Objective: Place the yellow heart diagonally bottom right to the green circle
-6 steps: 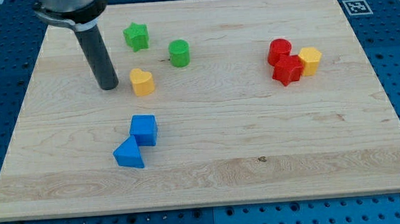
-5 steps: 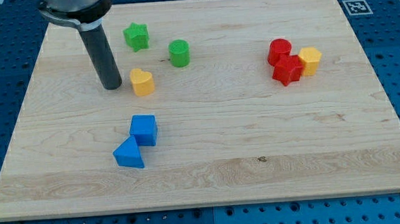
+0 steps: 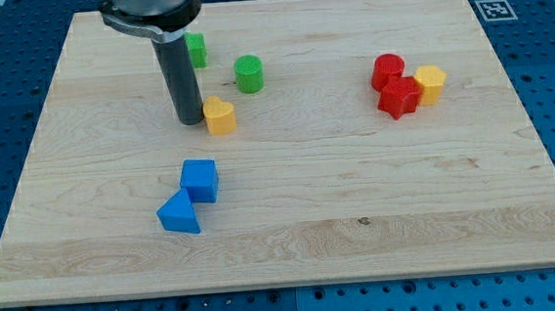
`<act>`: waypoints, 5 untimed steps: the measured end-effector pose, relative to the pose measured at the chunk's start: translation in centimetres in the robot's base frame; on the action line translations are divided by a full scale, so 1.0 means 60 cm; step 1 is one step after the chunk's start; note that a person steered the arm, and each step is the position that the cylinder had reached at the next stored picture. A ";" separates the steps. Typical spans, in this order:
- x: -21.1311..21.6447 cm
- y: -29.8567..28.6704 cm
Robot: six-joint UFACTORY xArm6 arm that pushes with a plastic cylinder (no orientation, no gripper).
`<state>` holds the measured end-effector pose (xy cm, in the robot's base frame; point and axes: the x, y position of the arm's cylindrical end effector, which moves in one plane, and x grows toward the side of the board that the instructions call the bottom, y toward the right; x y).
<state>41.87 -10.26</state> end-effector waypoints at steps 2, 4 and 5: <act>0.015 0.040; 0.015 0.078; 0.014 0.099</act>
